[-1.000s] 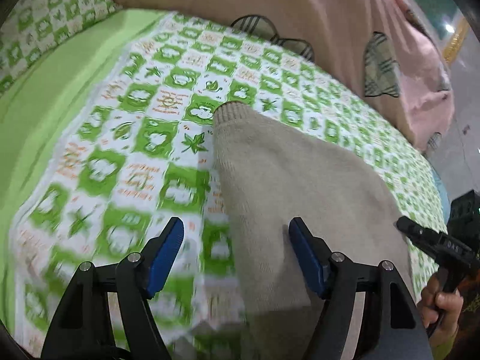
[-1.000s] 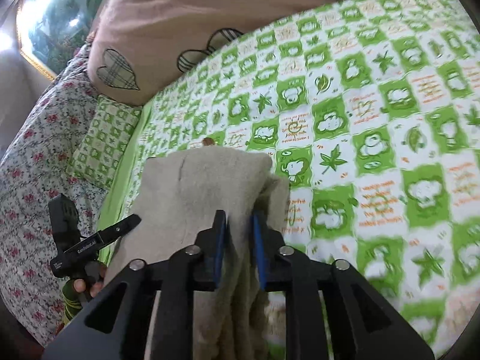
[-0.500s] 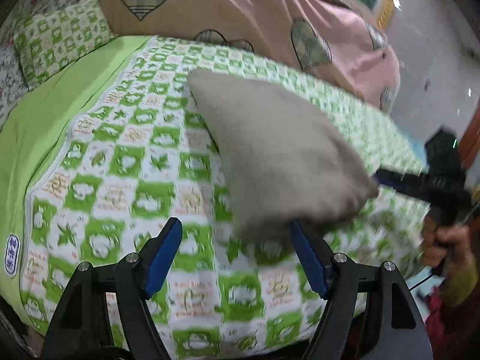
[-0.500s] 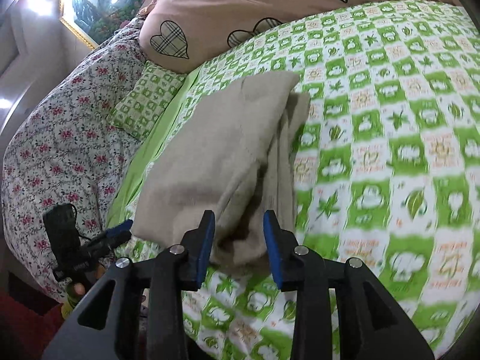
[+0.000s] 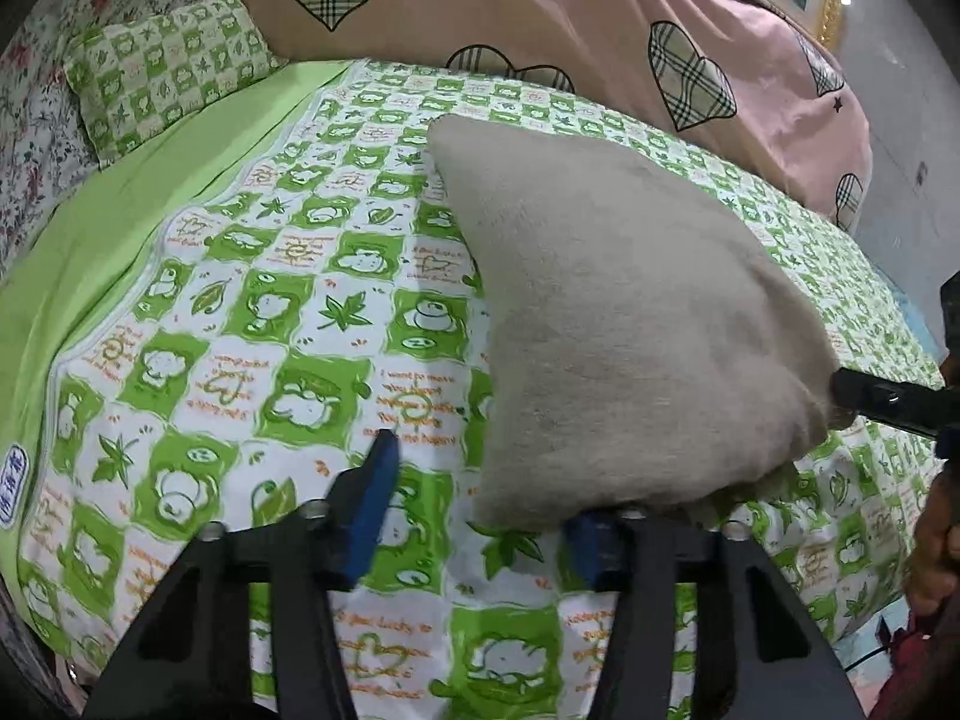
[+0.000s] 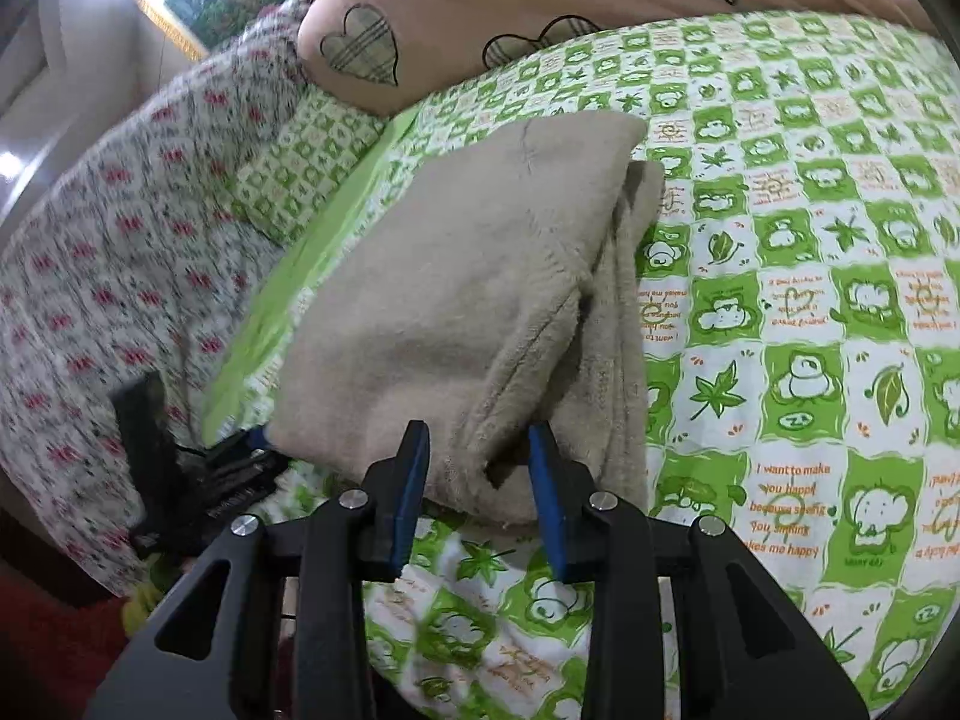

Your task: Fold small clothes

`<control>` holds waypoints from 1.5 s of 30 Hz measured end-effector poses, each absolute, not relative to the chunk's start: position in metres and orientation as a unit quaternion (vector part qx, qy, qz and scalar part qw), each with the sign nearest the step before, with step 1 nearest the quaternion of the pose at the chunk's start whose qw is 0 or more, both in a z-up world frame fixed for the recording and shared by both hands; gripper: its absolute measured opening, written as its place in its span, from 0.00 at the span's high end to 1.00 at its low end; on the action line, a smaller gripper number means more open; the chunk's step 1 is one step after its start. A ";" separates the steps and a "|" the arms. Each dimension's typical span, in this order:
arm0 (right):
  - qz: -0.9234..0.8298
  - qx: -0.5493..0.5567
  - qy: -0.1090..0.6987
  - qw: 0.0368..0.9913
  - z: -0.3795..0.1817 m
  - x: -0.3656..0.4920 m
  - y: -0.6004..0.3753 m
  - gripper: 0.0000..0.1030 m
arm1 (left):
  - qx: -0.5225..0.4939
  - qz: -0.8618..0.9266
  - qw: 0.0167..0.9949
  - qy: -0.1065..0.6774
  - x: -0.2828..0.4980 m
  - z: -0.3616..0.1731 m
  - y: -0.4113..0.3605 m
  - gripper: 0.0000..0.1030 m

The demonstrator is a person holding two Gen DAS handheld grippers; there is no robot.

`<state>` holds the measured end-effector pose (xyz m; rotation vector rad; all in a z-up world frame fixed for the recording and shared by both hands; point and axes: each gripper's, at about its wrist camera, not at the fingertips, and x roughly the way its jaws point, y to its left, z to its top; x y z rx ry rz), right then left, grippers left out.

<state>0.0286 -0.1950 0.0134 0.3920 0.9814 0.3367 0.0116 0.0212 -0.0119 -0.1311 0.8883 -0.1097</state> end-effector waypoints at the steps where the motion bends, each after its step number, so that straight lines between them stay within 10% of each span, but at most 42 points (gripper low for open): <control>1: 0.157 0.175 0.469 0.851 0.011 0.030 -0.193 0.66 | -0.058 -0.054 0.900 0.429 0.011 -0.012 0.019 0.63; 4: 0.147 0.173 0.487 0.843 0.000 0.036 -0.195 0.94 | -0.043 -0.057 0.900 0.430 0.011 -0.010 0.010 0.75; 10: 0.165 0.219 0.409 0.870 0.052 0.022 -0.231 0.95 | -0.073 -0.062 0.888 0.449 0.016 -0.017 0.020 0.78; 26: 0.089 0.162 0.493 0.850 -0.019 0.027 -0.233 0.94 | -0.107 -0.078 0.873 0.469 0.017 -0.024 0.027 0.73; 34: 0.063 0.168 0.471 0.864 0.021 0.017 -0.245 0.76 | -0.099 -0.161 0.870 0.455 -0.008 0.022 0.041 0.70; 45: 0.117 0.247 0.437 0.857 0.030 0.128 -0.208 0.75 | -0.104 -0.217 0.870 0.431 0.119 0.040 0.013 0.65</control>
